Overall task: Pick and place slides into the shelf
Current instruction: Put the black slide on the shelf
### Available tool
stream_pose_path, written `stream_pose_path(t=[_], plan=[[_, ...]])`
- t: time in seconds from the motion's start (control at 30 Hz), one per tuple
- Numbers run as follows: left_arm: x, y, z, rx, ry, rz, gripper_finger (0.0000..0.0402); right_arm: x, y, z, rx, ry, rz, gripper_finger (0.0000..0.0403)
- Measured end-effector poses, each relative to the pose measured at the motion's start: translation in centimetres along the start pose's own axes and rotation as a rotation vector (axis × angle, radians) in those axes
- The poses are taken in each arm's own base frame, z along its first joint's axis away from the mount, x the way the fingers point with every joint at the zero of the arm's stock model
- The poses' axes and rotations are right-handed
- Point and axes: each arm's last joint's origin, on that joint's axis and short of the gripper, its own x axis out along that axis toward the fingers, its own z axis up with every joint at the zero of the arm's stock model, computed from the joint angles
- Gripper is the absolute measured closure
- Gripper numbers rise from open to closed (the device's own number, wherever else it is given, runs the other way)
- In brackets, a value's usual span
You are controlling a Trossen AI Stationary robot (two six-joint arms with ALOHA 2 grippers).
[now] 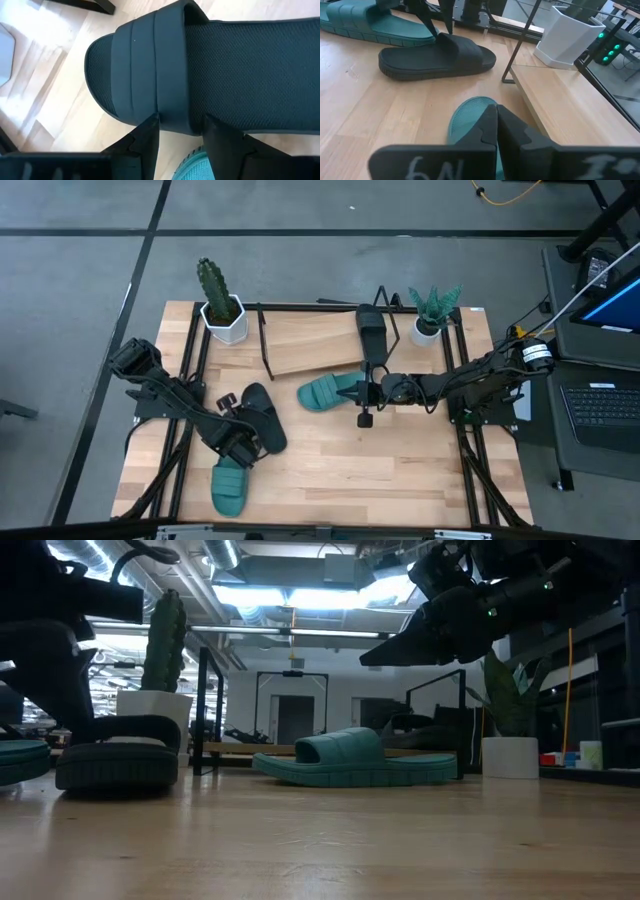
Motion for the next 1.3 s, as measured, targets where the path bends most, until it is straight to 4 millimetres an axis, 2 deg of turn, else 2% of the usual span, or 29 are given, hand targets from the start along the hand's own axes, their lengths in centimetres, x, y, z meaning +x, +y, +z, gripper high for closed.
stream_pose_path(t=[0.4,0.53,0.83,1.3], plan=[[0.6,0.6,0.9,-0.062,0.014,0.031,0.0270,0.0,0.0,0.0,0.000,0.000,0.000,0.0400],[0.7,0.7,1.1,-0.066,0.017,0.036,0.0300,0.0,0.0,0.0,0.000,0.000,0.000,0.0400],[0.7,0.6,1.1,-0.070,0.023,0.031,0.0393,0.0,0.0,0.0,0.000,0.000,0.000,0.0400],[0.6,0.5,1.4,-0.088,-0.047,0.037,0.0399,0.0,0.0,0.0,0.000,0.000,0.000,0.0400]])
